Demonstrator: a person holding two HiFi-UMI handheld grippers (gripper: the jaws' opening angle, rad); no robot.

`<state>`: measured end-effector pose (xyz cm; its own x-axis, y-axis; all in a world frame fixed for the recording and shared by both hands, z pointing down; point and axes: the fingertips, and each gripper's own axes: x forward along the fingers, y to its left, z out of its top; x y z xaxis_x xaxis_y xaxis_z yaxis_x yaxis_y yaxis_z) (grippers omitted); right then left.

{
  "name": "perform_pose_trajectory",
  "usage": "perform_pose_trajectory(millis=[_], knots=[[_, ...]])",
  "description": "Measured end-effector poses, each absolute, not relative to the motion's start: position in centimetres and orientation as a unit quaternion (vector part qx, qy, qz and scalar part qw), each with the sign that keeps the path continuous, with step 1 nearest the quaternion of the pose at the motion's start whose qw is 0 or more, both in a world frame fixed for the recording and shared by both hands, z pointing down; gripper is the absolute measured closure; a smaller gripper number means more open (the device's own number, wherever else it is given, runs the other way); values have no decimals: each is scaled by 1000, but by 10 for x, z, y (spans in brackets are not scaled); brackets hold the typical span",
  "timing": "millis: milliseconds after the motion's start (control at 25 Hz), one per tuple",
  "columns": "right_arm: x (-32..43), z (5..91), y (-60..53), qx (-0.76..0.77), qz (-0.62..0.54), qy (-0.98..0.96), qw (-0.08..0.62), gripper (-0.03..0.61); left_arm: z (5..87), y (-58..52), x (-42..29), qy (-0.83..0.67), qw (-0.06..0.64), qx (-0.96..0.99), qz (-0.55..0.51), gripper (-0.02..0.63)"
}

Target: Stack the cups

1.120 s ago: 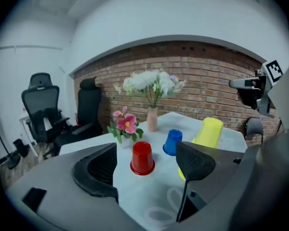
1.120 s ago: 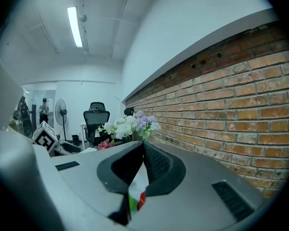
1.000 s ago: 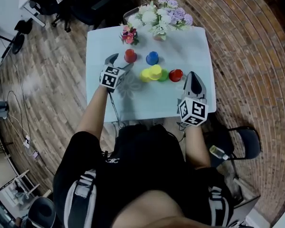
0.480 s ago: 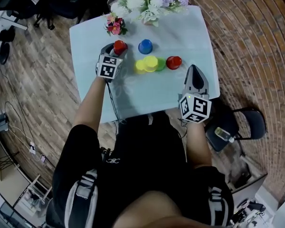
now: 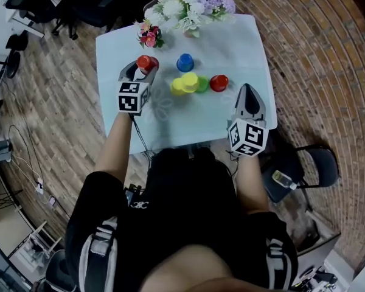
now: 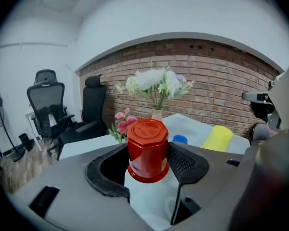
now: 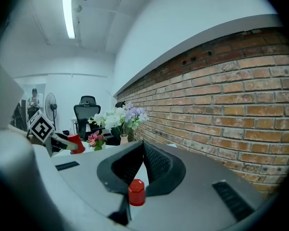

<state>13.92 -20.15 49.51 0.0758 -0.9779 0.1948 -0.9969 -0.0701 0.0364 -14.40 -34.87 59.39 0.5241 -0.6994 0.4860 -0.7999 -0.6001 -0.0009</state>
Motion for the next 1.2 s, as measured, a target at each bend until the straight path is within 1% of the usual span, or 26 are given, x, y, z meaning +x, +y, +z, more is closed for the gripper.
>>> perform_pose_trajectory(millis=[320, 560, 840, 1000, 1200], knots=[[147, 483, -187, 701, 50, -707, 77, 578, 525, -278, -123, -458, 108, 854, 221, 365], [160, 483, -179, 685, 51, -722, 79, 578, 494, -227, -81, -452, 106, 860, 211, 365], [181, 490, -171, 673, 59, -733, 80, 578, 490, -194, 4, -421, 89, 876, 218, 365], [197, 494, -168, 670, 60, -735, 85, 578, 505, -199, 36, -430, 86, 867, 238, 365], [217, 504, -169, 665, 68, -738, 91, 578, 530, -211, 65, -451, 105, 850, 252, 365]])
